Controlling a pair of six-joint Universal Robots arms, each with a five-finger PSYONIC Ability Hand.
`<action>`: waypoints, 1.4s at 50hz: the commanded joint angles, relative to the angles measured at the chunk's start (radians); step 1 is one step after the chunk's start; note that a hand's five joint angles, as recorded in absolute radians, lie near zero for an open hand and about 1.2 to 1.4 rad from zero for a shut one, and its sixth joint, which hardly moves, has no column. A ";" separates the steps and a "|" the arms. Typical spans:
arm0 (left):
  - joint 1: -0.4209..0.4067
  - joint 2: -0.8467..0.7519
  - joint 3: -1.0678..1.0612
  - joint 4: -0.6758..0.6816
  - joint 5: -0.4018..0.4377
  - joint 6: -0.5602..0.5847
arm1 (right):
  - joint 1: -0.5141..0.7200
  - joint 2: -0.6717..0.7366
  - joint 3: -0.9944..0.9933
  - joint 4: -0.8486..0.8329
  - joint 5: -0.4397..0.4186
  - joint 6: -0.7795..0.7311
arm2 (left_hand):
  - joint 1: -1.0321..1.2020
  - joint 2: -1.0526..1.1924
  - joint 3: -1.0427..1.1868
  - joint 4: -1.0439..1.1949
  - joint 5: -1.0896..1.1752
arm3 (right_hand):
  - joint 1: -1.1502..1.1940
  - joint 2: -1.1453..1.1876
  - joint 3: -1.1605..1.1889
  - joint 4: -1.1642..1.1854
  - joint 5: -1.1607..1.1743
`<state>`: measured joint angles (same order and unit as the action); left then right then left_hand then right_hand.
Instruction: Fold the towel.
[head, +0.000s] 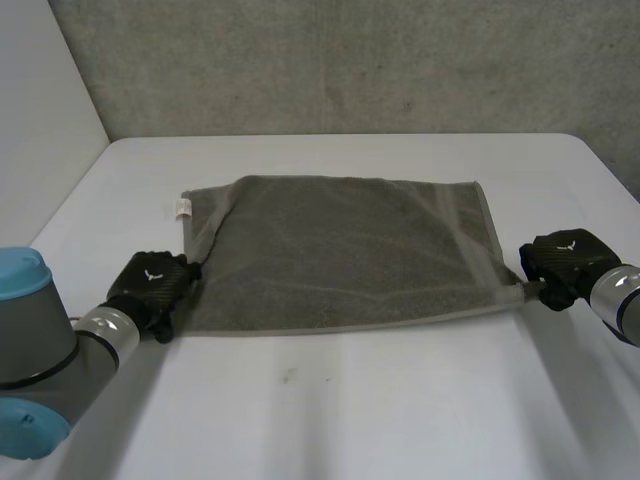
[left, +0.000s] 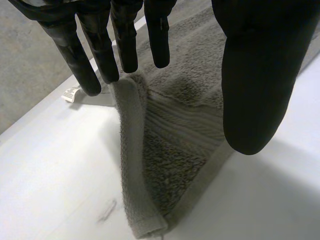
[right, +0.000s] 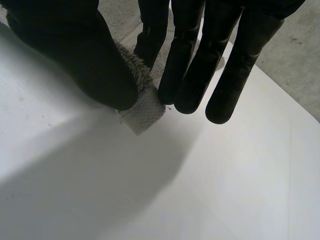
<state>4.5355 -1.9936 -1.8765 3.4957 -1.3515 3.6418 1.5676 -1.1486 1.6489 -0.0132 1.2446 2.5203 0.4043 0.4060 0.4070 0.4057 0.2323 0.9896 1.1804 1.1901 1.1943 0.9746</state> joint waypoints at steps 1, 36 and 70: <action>0.019 -0.059 0.052 0.003 -0.009 0.000 | 0.000 0.003 0.006 -0.002 0.000 0.000 | 0.120 0.118 0.118 0.119 0.118 | 0.407 0.216 0.206 0.202 0.247; 0.048 -0.122 0.109 -0.007 0.000 0.000 | 0.003 0.006 0.015 -0.005 0.000 -0.014 | 0.992 0.990 0.989 0.991 0.989 | 0.407 0.216 0.206 0.202 0.247; 0.051 0.289 -0.006 -0.547 0.020 -0.014 | -0.164 -0.329 0.078 0.636 0.003 -0.495 | 0.992 0.990 0.989 0.991 0.989 | 0.407 0.216 0.206 0.202 0.247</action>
<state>4.5881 -1.7657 -1.8708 3.0756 -1.3364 3.6295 1.4595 -1.3910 1.6767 0.5311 1.2550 2.1333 1.1718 1.2080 1.2101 1.2166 1.0111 0.9896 1.1804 1.1901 1.1943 0.9759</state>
